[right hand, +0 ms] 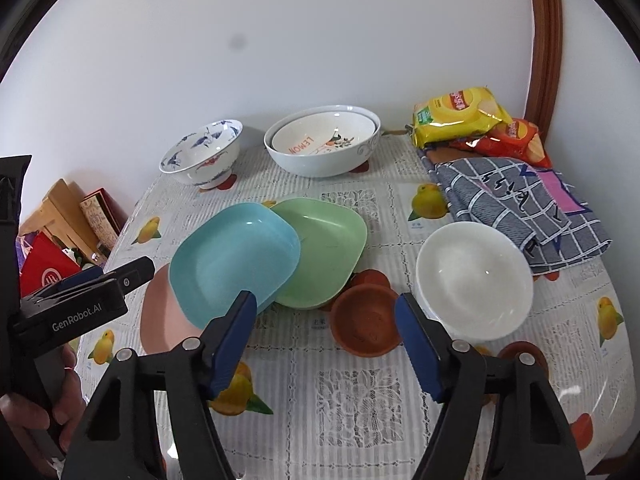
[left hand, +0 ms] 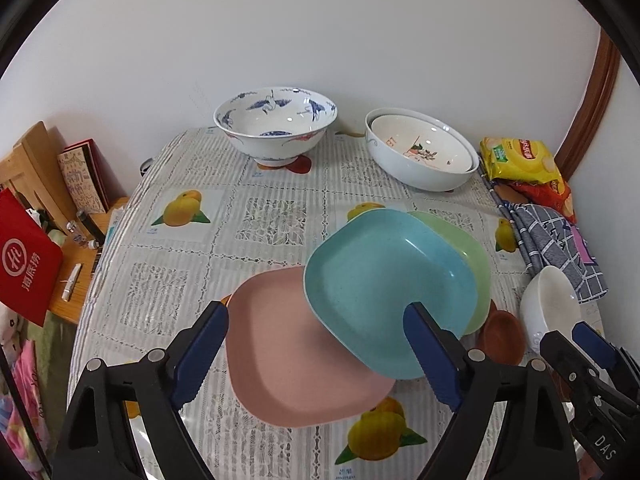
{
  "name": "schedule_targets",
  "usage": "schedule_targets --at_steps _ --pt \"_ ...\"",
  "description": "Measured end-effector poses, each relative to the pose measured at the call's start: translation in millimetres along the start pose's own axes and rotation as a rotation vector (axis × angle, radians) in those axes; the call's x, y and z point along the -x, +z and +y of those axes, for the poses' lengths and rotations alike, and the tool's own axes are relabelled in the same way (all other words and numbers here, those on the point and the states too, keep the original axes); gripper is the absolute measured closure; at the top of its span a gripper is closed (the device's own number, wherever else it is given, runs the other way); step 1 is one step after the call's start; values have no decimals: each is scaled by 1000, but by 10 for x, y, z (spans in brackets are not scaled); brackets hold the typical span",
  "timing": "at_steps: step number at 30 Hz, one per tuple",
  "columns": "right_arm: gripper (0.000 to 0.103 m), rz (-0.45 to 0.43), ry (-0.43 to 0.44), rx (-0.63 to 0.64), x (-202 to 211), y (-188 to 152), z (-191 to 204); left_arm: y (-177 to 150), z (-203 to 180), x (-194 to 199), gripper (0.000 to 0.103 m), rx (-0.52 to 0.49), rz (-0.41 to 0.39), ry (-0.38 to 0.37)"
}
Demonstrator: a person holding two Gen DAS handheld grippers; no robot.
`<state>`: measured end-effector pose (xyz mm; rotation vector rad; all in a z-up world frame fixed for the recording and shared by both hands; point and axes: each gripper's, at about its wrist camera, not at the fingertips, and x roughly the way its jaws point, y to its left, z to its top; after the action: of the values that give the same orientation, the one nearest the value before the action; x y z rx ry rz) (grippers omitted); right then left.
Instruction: Organize plates and bowls
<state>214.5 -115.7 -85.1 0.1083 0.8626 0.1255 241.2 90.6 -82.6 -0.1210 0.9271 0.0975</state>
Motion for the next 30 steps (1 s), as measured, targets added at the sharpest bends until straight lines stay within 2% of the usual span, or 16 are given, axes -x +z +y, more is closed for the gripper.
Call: schedule_targets --at_steps 8,12,20,27,30 --pt "35 18 13 11 -350 162 70 99 37 -359 15 5 43 6" --pt "41 36 11 11 -522 227 71 153 64 -488 21 -1 46 13" --pt "46 80 22 -11 -837 256 83 194 77 -737 23 -12 64 -4" --pt "52 109 22 7 -1049 233 164 173 59 -918 32 -27 89 -5" --pt "60 127 27 14 -1134 230 205 171 76 -959 46 -17 96 -18"
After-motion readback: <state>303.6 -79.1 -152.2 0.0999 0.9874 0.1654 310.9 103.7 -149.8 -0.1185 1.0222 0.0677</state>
